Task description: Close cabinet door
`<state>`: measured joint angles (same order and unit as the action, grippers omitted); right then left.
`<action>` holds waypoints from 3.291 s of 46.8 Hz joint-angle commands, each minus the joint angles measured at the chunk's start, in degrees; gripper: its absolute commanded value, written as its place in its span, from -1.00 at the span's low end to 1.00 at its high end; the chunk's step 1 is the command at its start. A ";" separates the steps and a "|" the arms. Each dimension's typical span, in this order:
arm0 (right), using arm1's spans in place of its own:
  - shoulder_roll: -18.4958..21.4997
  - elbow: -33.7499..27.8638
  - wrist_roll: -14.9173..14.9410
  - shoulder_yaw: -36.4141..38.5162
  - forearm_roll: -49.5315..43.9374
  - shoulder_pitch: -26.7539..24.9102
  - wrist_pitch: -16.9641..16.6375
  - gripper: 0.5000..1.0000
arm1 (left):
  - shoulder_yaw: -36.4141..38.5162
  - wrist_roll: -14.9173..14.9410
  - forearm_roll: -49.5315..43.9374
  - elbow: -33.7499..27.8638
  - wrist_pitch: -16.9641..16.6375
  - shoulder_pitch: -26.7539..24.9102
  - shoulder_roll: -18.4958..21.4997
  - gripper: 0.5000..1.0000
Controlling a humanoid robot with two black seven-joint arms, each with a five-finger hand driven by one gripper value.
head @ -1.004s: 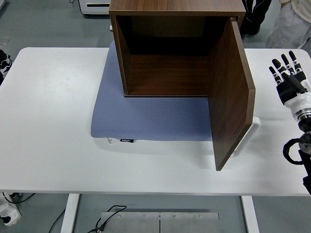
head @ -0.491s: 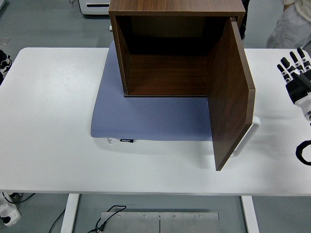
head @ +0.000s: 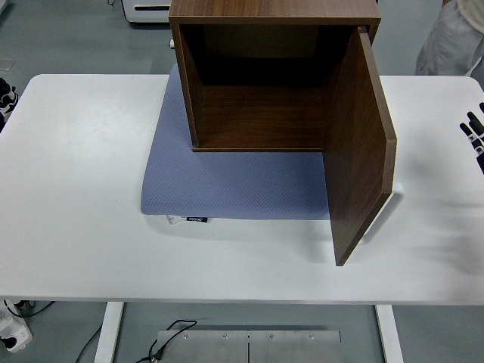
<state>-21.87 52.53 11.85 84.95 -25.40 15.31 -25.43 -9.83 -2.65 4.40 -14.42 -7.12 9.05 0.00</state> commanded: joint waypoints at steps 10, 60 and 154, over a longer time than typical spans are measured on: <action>-3.00 0.64 0.10 0.13 3.17 -3.97 -4.10 1.00 | -0.01 0.01 0.00 0.00 0.00 0.00 0.00 1.00; -3.70 14.88 0.36 8.74 3.17 -24.10 -9.57 1.00 | -0.01 0.01 0.00 0.00 0.00 0.00 0.00 1.00; 1.04 35.62 -0.87 -10.24 -10.54 -20.76 -9.57 1.00 | -0.01 0.01 0.00 0.00 0.00 0.00 0.00 1.00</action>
<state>-21.16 88.16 10.97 75.27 -35.65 -5.88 -35.00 -9.84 -2.64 4.39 -14.41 -7.12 9.06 0.00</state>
